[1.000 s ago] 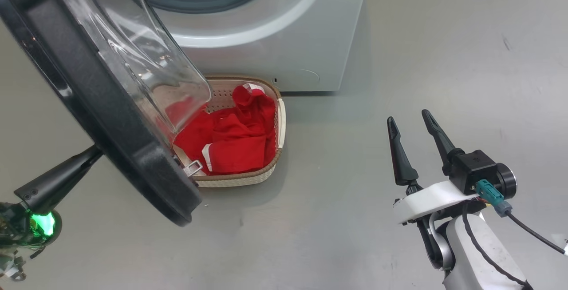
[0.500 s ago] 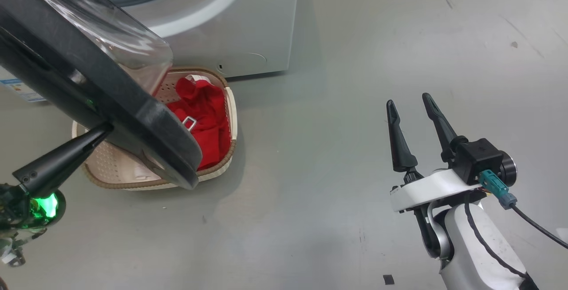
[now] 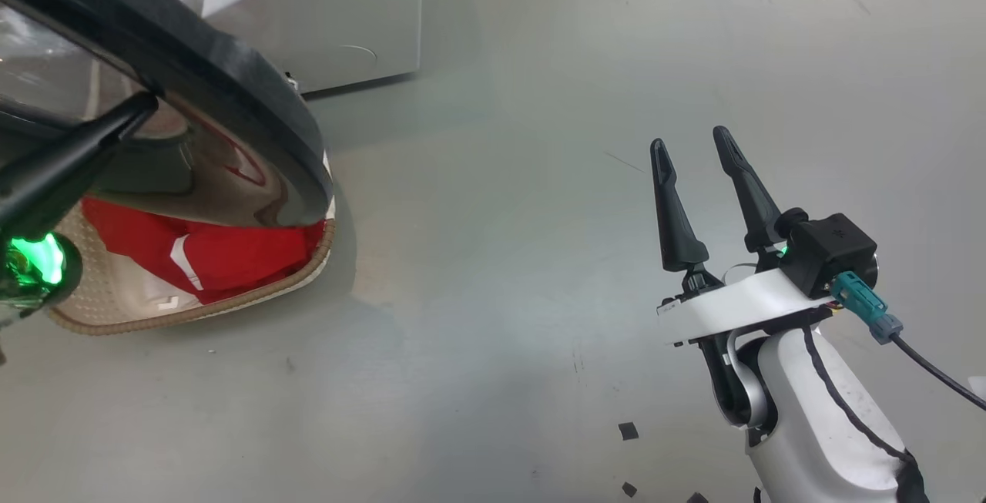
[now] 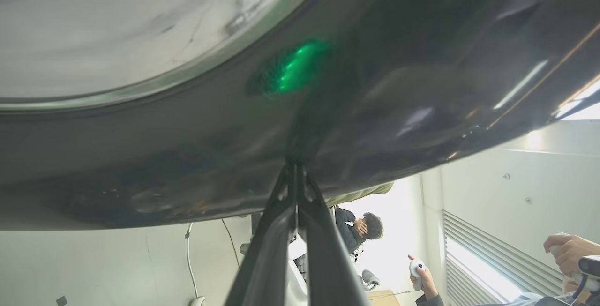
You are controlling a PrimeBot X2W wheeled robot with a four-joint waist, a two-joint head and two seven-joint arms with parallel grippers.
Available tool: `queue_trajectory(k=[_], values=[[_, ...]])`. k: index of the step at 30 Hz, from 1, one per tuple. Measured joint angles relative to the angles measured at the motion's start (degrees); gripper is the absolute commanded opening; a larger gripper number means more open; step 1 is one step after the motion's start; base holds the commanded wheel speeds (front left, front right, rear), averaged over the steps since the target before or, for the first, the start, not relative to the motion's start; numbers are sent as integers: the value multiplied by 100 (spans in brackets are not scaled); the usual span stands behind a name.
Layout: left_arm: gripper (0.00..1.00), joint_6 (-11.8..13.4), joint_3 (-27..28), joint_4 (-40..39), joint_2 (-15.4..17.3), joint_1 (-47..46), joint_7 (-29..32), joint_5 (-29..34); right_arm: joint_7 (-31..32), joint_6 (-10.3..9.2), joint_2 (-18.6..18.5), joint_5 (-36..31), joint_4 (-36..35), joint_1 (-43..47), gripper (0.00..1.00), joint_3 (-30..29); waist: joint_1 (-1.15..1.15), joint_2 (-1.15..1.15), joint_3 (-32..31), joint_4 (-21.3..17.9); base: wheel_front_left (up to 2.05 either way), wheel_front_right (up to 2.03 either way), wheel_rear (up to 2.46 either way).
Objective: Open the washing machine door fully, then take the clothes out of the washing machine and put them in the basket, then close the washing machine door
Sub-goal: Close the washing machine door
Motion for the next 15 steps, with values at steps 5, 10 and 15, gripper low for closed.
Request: queue_trajectory(k=[5,10,15], values=[[0,164,22,277,20,-442,-163,1,-1,-48,8,82,-47,-129,100,136,0,0,185,-223,0,0,0],[0,211,52,530,19,-767,-322,14,-1,-54,7,134,-48,-188,100,224,0,0,286,-390,0,0,0],[0,266,81,934,-48,-1095,-491,13,-1,-99,14,182,-45,-197,100,260,0,0,338,-563,0,0,0]])
